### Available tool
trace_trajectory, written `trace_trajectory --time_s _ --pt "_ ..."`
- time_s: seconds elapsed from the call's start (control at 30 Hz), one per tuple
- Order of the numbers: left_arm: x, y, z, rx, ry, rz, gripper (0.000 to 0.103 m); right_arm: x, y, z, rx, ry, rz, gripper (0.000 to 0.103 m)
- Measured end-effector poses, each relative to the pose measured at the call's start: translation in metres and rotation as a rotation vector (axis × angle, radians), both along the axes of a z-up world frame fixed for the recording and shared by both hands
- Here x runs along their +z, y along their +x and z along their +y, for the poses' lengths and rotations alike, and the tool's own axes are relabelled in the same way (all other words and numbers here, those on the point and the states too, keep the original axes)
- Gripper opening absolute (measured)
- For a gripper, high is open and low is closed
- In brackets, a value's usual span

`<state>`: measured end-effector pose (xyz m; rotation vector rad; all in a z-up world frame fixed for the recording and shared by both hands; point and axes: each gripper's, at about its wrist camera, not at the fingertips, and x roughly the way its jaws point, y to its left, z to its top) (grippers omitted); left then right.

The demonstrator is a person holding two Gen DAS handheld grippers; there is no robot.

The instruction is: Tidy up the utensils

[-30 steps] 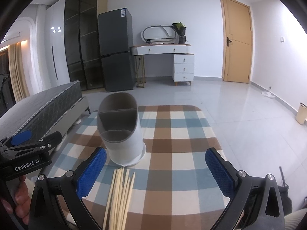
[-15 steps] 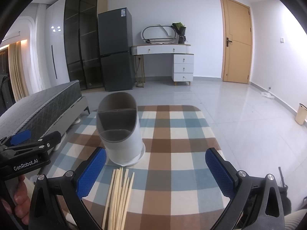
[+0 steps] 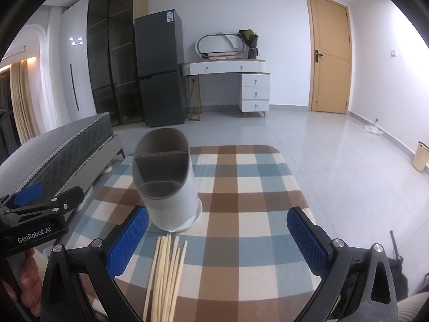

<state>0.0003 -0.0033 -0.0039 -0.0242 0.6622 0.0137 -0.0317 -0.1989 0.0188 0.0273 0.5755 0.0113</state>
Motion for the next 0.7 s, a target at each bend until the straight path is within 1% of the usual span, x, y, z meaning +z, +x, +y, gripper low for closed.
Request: trace_trajectory --time_s 0.13,0.23,0.33,0.4,0.47,0.53,0.57,0.63,0.7 --pt "-0.003 0.002 0.000 0.002 -0.003 0.012 0.102 -0.001 0.001 0.000 -0.007 -0.005 0.010 0.103" --pt "-0.010 0.007 -0.001 0.009 0.003 0.048 0.102 -0.006 0.008 -0.002 -0.021 -0.003 0.043 0.103" --pt "-0.025 0.018 -0.002 0.015 0.023 0.122 0.102 -0.012 0.017 -0.008 -0.036 0.035 0.088 0.103" --pt "-0.037 0.027 -0.003 0.002 0.010 0.180 0.102 -0.017 0.023 -0.014 -0.052 0.060 0.117 0.103" --pt "-0.051 0.037 -0.007 -0.010 0.014 0.245 0.102 -0.023 0.030 -0.018 -0.068 0.066 0.148 0.103" --pt "-0.067 0.047 -0.011 -0.019 0.038 0.307 0.102 -0.027 0.035 -0.021 -0.074 0.069 0.172 0.102" --pt "-0.078 0.053 -0.013 -0.024 0.050 0.351 0.102 -0.030 0.038 -0.022 -0.076 0.073 0.186 0.100" --pt "-0.089 0.059 -0.011 -0.023 0.038 0.405 0.102 -0.034 0.044 -0.025 -0.071 0.081 0.207 0.096" --pt "-0.101 0.066 -0.012 -0.028 0.019 0.457 0.101 -0.037 0.048 -0.027 -0.068 0.084 0.217 0.095"
